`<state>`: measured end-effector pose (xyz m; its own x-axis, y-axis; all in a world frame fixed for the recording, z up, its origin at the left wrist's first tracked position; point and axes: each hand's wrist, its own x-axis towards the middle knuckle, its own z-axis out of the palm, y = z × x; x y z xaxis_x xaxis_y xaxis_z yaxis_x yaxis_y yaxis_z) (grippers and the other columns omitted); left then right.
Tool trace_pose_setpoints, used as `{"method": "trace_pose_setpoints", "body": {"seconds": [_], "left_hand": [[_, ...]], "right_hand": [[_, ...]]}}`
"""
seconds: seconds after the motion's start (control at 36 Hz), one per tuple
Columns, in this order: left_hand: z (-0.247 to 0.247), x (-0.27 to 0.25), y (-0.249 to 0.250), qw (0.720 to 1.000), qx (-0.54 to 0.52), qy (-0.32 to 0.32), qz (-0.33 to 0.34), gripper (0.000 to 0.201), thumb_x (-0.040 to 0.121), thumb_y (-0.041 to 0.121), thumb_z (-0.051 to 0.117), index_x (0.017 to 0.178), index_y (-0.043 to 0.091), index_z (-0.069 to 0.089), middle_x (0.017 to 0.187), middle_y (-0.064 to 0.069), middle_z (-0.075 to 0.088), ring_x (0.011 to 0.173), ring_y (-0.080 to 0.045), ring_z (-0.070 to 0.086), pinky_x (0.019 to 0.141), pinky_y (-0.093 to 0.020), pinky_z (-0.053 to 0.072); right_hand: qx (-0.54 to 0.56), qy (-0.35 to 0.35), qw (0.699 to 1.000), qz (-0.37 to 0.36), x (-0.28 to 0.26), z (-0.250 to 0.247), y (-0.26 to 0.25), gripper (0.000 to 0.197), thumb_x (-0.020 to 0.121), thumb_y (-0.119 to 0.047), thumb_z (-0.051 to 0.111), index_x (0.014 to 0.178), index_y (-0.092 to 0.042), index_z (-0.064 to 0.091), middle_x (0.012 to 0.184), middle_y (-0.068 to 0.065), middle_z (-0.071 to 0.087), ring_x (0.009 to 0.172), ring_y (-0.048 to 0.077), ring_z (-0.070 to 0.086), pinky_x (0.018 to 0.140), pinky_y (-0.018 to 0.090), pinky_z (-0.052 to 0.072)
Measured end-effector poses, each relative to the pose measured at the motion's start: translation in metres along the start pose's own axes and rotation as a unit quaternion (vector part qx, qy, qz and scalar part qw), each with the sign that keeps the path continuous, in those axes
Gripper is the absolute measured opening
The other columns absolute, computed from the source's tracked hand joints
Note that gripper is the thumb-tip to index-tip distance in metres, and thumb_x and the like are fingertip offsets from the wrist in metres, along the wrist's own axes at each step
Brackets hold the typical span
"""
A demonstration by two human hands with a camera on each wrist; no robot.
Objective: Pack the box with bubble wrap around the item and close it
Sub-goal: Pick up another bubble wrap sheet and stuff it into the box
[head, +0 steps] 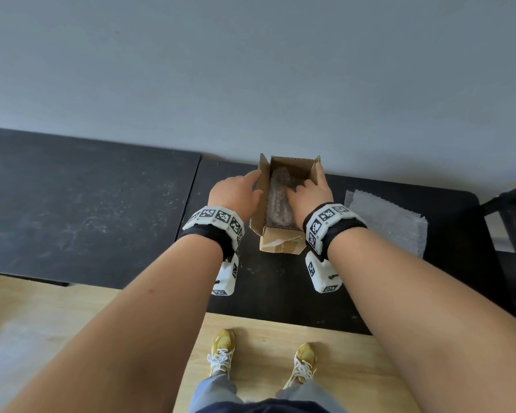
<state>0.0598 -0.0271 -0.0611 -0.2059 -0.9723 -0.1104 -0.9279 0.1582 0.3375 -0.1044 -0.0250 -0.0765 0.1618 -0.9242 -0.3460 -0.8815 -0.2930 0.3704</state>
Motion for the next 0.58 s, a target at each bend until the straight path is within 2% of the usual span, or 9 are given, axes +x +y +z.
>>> {"method": "trace_pose_setpoints", "body": {"seconds": [0.06,0.11,0.19,0.25,0.31,0.36,0.39,0.47,0.58], "left_hand": [[-0.001,-0.002,0.002,1.000,0.004,0.005,-0.006,0.046,0.100,0.030,0.045,0.145,0.028,0.039,0.110,0.001,0.068,0.101,-0.021,0.064,0.079,-0.036,0.054],[-0.003,-0.004,0.004,1.000,0.002,0.005,-0.014,0.045,0.100,0.029,0.044,0.145,0.028,0.040,0.110,0.001,0.068,0.100,-0.021,0.064,0.078,-0.035,0.053],[-0.006,-0.008,0.010,1.000,-0.004,-0.011,-0.024,0.051,0.096,0.026,0.044,0.146,0.029,0.036,0.106,0.001,0.068,0.094,-0.022,0.064,0.073,-0.034,0.054],[-0.008,-0.011,0.013,0.999,0.002,-0.032,-0.028,0.061,0.089,0.021,0.046,0.147,0.030,0.033,0.100,0.000,0.068,0.086,-0.022,0.064,0.065,-0.032,0.053],[-0.010,-0.015,0.017,0.998,0.012,-0.057,-0.036,0.063,0.085,0.017,0.046,0.145,0.028,0.031,0.092,-0.002,0.068,0.079,-0.025,0.064,0.060,-0.031,0.051],[-0.009,-0.016,0.020,0.996,0.004,-0.069,-0.049,0.060,0.085,0.012,0.045,0.142,0.023,0.032,0.087,-0.006,0.065,0.076,-0.027,0.064,0.059,-0.032,0.051],[-0.009,-0.016,0.022,0.996,-0.012,-0.071,-0.058,0.059,0.085,0.009,0.046,0.141,0.022,0.033,0.086,-0.007,0.064,0.076,-0.028,0.064,0.060,-0.034,0.052],[-0.004,-0.014,0.026,0.994,-0.062,-0.063,-0.070,0.057,0.086,0.002,0.044,0.140,0.019,0.037,0.090,-0.011,0.064,0.082,-0.030,0.063,0.067,-0.039,0.056],[0.000,-0.010,0.023,0.993,-0.090,-0.030,-0.071,0.058,0.089,0.000,0.042,0.142,0.024,0.036,0.093,-0.013,0.067,0.082,-0.031,0.064,0.070,-0.040,0.058]], "right_hand": [[0.028,0.012,1.000,0.003,-0.001,0.000,0.002,0.056,0.082,-0.037,0.053,0.137,-0.028,0.045,0.103,-0.006,0.069,0.123,0.023,0.049,0.115,0.057,-0.013],[0.066,0.033,0.997,0.009,-0.004,-0.001,0.005,0.051,0.082,-0.037,0.057,0.131,-0.024,0.051,0.118,-0.002,0.064,0.132,0.025,0.039,0.117,0.055,-0.009],[0.116,0.083,0.989,0.033,-0.012,-0.003,0.009,0.048,0.085,-0.040,0.061,0.127,-0.016,0.058,0.144,0.008,0.044,0.145,0.029,0.021,0.120,0.050,0.000],[0.145,0.135,0.978,0.064,-0.018,0.000,0.010,0.042,0.089,-0.024,0.055,0.129,-0.008,0.056,0.151,0.014,0.033,0.147,0.031,0.014,0.121,0.047,0.006],[0.185,0.174,0.960,0.120,-0.024,0.005,0.011,0.051,0.088,-0.010,0.050,0.138,-0.002,0.044,0.147,0.018,0.036,0.140,0.035,0.027,0.117,0.046,0.021],[0.268,0.181,0.927,0.189,-0.030,0.009,0.010,0.055,0.089,-0.010,0.049,0.142,-0.003,0.036,0.131,0.018,0.048,0.119,0.035,0.048,0.099,0.044,0.041],[0.325,0.162,0.905,0.222,-0.032,0.010,0.010,0.047,0.093,-0.014,0.048,0.138,-0.004,0.037,0.124,0.017,0.052,0.110,0.034,0.054,0.088,0.042,0.045],[0.439,0.089,0.855,0.263,-0.032,0.011,0.009,0.026,0.102,-0.021,0.040,0.122,-0.005,0.041,0.112,0.016,0.064,0.098,0.035,0.064,0.071,0.038,0.045],[0.506,0.087,0.817,0.261,-0.027,0.009,0.015,0.026,0.101,-0.019,0.041,0.122,-0.004,0.046,0.117,0.018,0.063,0.105,0.036,0.061,0.076,0.037,0.044]]}}
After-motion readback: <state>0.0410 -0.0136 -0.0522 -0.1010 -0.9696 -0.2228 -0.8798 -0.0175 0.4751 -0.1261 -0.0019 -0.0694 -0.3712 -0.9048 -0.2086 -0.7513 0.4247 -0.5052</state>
